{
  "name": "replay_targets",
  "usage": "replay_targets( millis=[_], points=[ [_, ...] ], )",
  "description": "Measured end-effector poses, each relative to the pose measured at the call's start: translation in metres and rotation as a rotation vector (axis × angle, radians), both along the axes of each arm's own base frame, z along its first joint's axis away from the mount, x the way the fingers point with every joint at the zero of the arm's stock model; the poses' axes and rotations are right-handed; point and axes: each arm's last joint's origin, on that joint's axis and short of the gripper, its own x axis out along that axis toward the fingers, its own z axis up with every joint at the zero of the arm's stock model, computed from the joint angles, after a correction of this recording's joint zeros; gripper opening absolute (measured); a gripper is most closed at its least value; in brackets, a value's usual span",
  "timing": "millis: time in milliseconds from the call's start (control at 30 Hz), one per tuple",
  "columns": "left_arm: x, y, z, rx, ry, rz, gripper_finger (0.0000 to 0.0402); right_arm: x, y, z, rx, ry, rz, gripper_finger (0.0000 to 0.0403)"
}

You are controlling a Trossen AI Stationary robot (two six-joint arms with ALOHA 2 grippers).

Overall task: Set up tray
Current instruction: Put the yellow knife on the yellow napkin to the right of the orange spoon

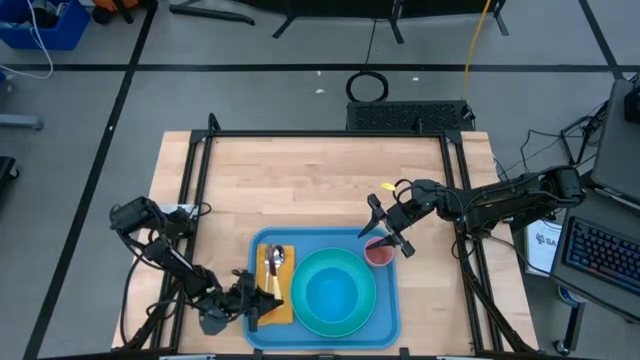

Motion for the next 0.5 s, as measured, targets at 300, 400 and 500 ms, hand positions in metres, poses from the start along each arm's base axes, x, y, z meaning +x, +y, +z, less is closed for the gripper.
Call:
replay_targets(
  millis=[300,400,500],
  points=[
    [0.005,-0.008,0.007,-0.094,-0.008,-0.002,0.0053,0.0,0.0,-0.001,-0.003,0.004,0.0,0.0155],
    [0.006,-0.01,0.009,-0.117,-0.007,-0.008,0.0053,0.0,0.0,-0.001,-0.009,0.001,0.001,0.0155],
    [0.006,-0.011,0.009,-0.16,0.006,-0.028,0.0053,0.0,0.0,-0.001,-0.01,0.0,0.001,0.0155]
  ],
)
